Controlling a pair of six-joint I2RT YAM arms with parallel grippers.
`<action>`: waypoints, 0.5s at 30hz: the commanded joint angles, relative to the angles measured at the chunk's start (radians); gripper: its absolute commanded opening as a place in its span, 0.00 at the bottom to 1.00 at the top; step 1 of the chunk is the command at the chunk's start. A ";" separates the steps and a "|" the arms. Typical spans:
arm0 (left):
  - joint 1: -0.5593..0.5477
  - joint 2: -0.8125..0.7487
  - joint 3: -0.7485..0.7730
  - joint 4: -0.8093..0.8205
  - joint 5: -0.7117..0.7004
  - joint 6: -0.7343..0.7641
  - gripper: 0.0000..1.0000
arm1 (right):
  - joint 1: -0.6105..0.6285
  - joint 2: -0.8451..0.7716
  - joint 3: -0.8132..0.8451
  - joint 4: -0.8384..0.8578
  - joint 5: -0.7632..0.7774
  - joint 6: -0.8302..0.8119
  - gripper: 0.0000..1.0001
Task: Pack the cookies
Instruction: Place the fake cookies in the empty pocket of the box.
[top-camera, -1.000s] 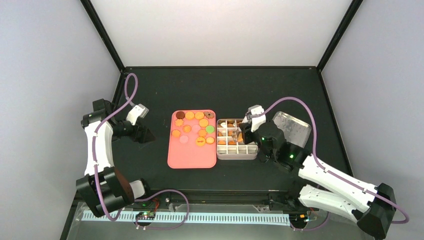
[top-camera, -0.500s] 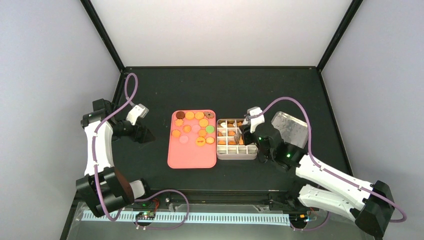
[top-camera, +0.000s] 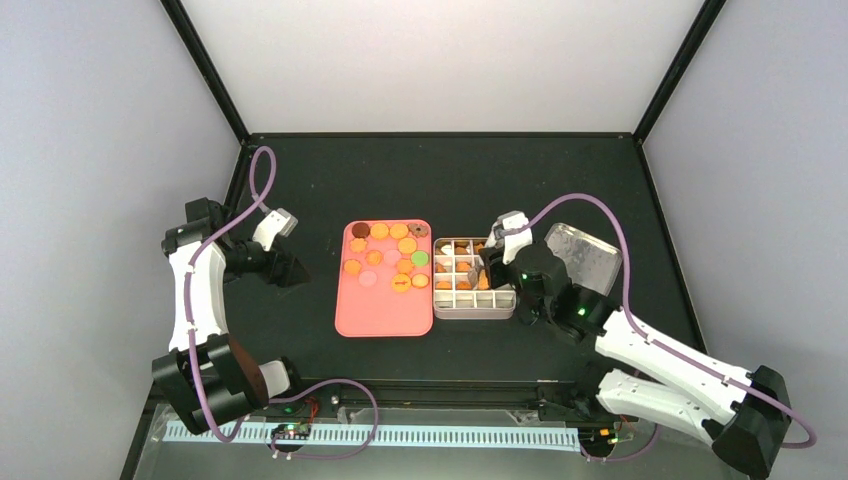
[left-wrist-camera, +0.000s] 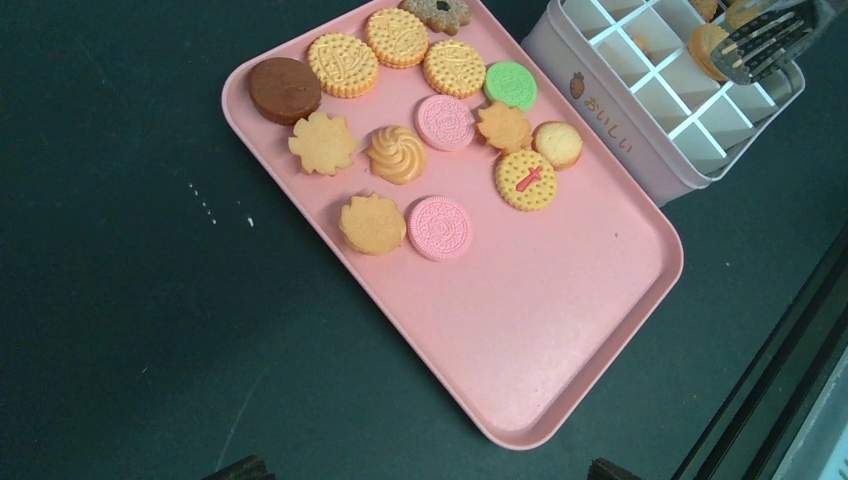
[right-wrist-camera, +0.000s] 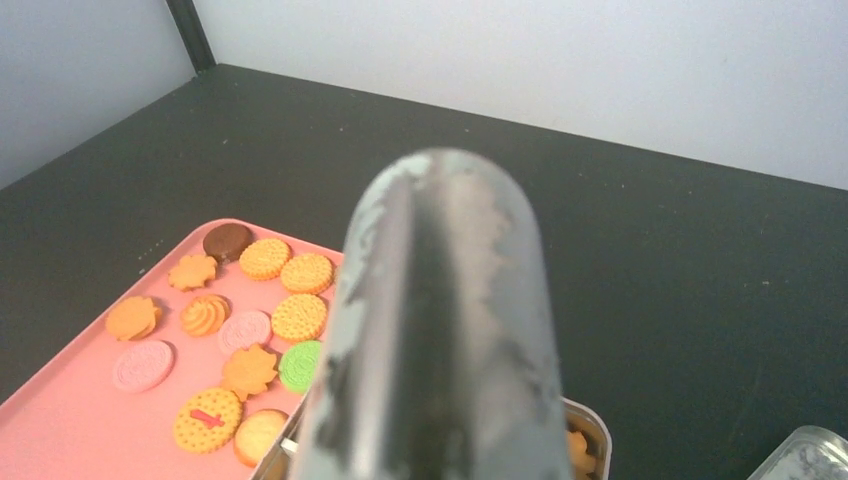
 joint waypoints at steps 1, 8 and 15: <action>0.007 -0.001 0.023 -0.026 0.028 0.030 0.84 | -0.005 -0.035 0.045 0.002 0.013 -0.008 0.40; 0.007 -0.003 0.022 -0.027 0.026 0.031 0.84 | -0.005 -0.006 0.048 0.011 -0.001 0.003 0.37; 0.007 -0.004 0.022 -0.026 0.019 0.031 0.84 | -0.005 0.054 0.046 0.029 -0.020 0.016 0.35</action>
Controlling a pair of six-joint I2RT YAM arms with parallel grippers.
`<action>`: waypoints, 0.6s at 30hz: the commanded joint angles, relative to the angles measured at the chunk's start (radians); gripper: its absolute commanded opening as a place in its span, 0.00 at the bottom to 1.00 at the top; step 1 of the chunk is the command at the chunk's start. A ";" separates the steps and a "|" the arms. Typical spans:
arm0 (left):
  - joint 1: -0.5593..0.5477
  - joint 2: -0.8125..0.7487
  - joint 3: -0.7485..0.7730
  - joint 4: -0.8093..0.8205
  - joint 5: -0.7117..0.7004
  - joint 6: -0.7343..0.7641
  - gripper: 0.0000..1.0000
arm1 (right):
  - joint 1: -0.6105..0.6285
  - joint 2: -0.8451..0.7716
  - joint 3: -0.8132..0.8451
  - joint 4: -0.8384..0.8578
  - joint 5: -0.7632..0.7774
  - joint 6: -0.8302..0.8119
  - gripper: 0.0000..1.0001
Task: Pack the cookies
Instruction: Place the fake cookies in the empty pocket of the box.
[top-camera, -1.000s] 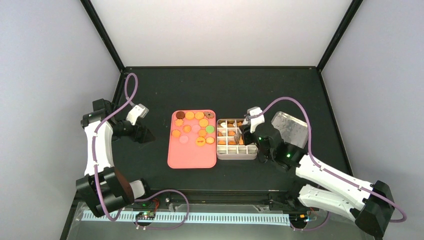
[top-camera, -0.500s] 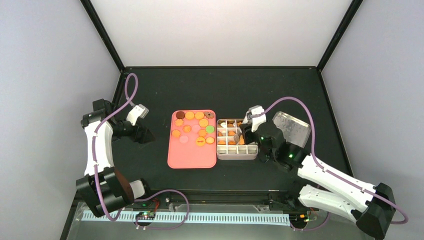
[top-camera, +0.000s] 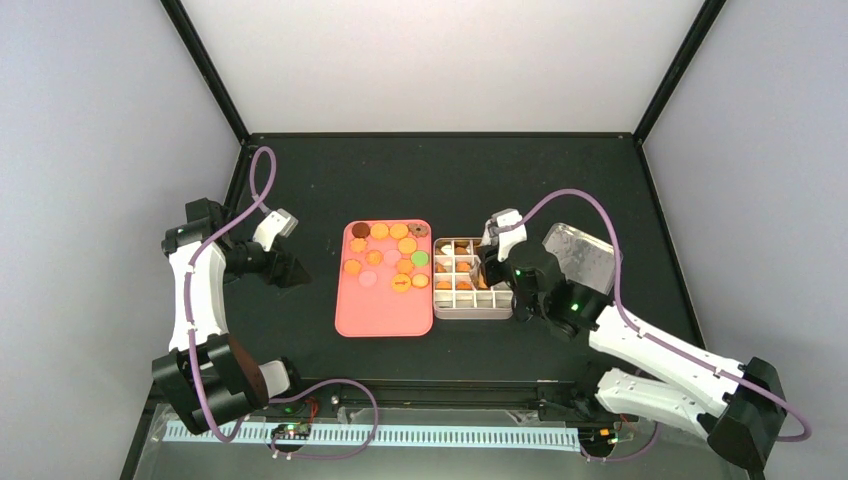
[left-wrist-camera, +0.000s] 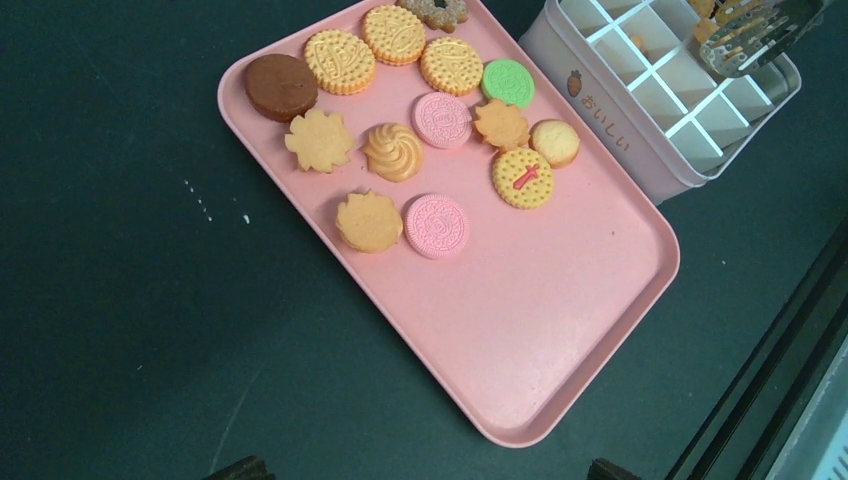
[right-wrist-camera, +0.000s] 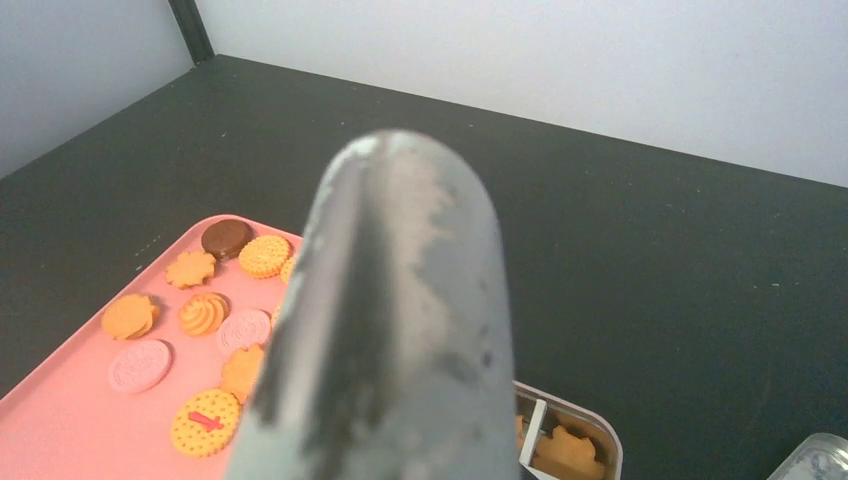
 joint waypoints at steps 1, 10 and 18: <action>0.007 -0.004 0.022 -0.019 0.017 0.030 0.84 | -0.006 0.026 0.025 0.023 -0.017 0.016 0.35; 0.007 -0.005 0.020 -0.019 0.013 0.029 0.84 | -0.005 0.039 0.018 0.027 -0.035 0.037 0.32; 0.007 -0.005 0.023 -0.022 0.021 0.030 0.84 | -0.004 -0.039 0.009 -0.008 -0.033 0.049 0.21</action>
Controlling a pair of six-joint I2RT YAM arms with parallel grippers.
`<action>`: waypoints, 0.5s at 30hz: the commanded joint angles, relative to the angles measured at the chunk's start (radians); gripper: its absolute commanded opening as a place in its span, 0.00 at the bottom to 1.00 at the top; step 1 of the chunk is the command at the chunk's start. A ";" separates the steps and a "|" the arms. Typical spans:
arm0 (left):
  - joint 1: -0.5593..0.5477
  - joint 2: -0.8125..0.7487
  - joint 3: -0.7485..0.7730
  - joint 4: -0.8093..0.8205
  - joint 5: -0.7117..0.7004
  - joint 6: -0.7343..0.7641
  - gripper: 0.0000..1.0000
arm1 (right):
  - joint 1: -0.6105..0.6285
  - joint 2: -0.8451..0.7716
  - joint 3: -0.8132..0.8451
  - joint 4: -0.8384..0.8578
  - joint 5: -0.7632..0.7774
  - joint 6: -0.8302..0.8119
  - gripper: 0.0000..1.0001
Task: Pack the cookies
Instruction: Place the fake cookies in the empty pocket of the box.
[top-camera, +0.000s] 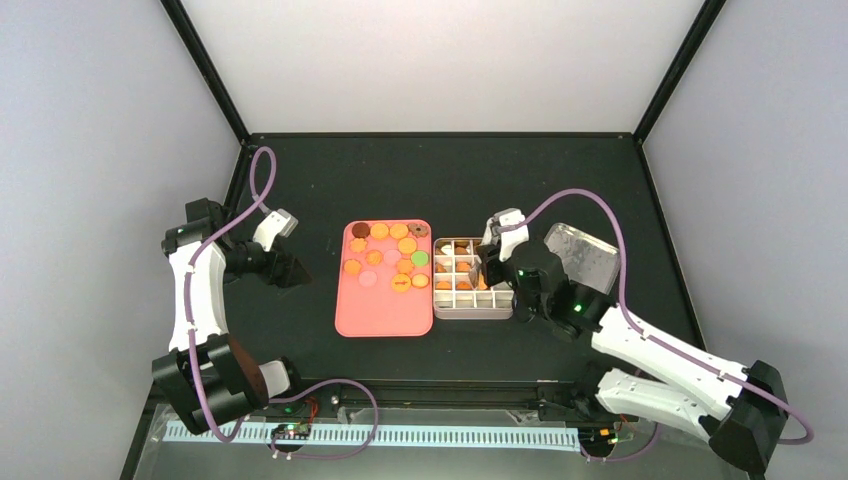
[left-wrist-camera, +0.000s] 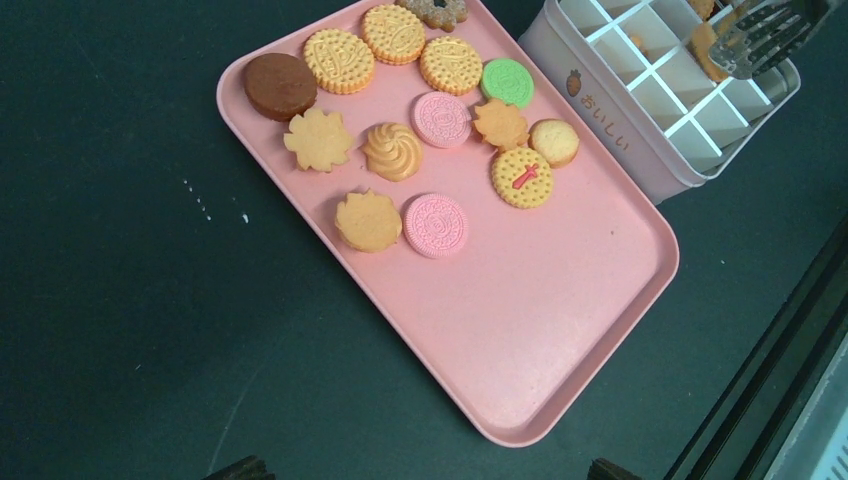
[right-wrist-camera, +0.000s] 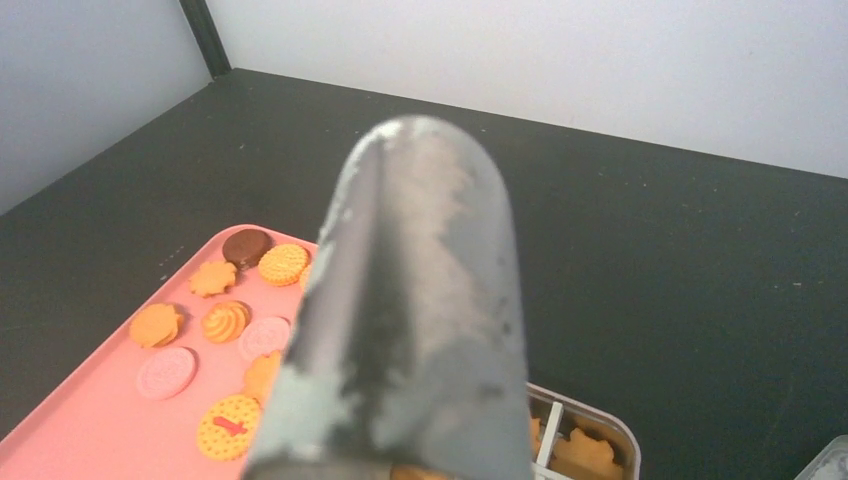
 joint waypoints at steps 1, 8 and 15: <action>0.008 -0.004 0.023 -0.021 0.025 0.030 0.84 | -0.003 -0.054 0.001 -0.027 -0.012 0.032 0.20; 0.007 -0.003 0.026 -0.026 0.032 0.033 0.84 | -0.003 -0.084 -0.004 -0.050 0.011 0.031 0.16; 0.007 -0.005 0.026 -0.030 0.033 0.036 0.84 | -0.003 -0.083 0.003 -0.043 0.003 0.028 0.19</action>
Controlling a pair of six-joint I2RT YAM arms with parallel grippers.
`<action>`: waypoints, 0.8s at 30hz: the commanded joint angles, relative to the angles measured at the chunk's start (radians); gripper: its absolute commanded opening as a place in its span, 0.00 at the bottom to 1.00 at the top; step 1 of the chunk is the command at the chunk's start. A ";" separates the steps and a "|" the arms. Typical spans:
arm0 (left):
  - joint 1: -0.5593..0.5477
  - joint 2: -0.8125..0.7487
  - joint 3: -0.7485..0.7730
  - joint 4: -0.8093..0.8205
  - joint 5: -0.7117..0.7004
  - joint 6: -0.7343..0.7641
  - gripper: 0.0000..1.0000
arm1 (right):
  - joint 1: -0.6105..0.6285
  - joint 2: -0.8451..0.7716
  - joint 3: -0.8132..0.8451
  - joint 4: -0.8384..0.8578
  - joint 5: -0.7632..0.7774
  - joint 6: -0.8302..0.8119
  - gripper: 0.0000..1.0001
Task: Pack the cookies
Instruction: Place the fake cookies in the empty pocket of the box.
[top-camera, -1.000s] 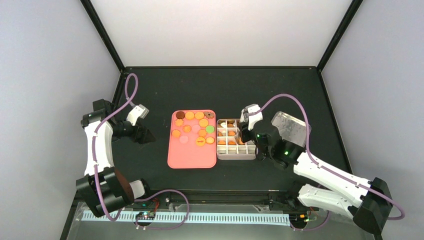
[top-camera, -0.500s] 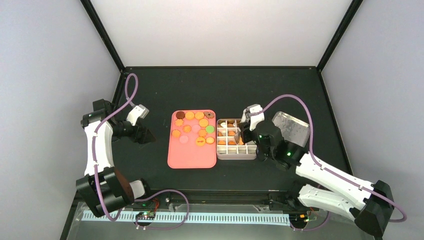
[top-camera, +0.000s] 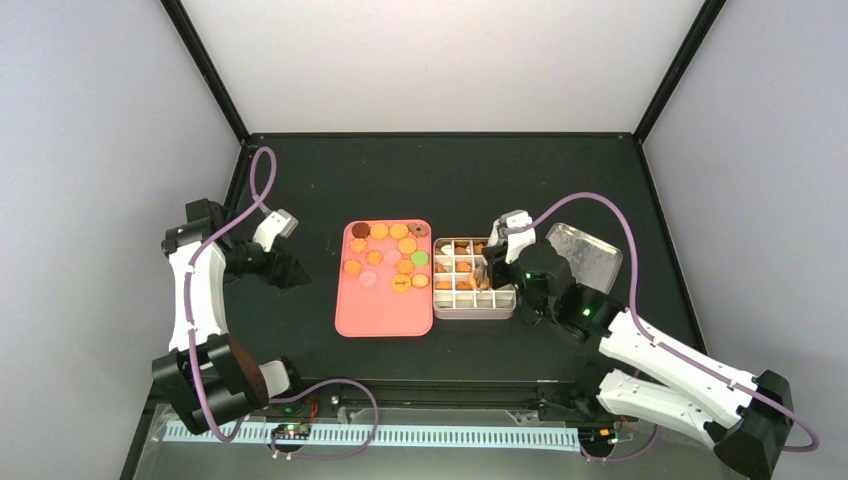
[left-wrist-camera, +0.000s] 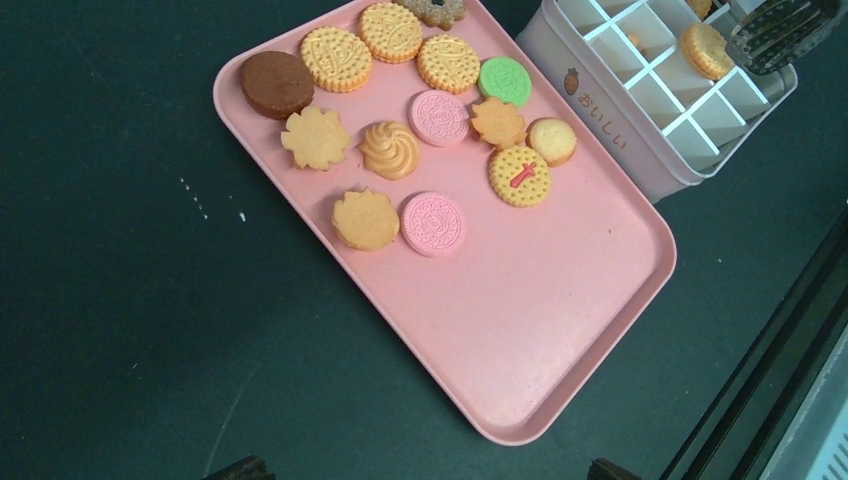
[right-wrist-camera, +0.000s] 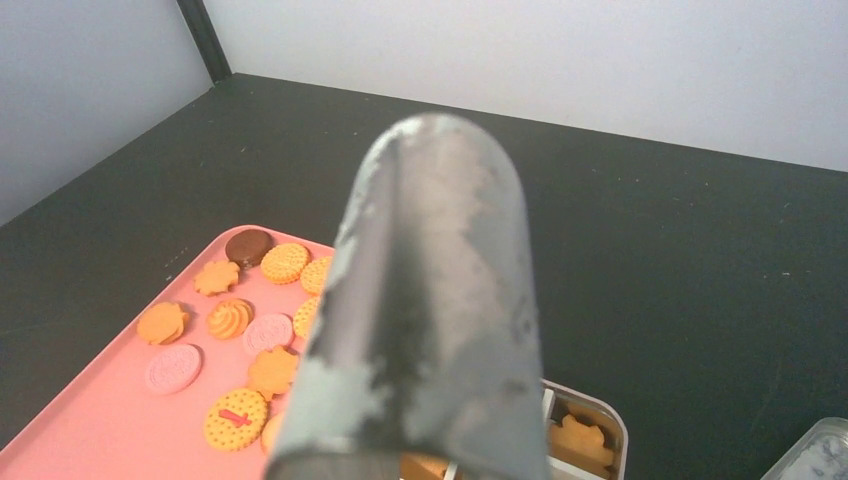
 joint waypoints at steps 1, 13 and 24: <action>0.007 -0.004 0.026 -0.027 0.034 0.035 0.84 | -0.002 -0.011 0.011 0.030 -0.006 0.003 0.21; 0.007 -0.004 0.030 -0.035 0.030 0.046 0.84 | -0.003 0.079 0.040 0.038 0.004 -0.019 0.37; 0.007 0.009 0.034 -0.036 0.041 0.044 0.84 | -0.003 0.072 0.050 0.047 0.022 -0.028 0.39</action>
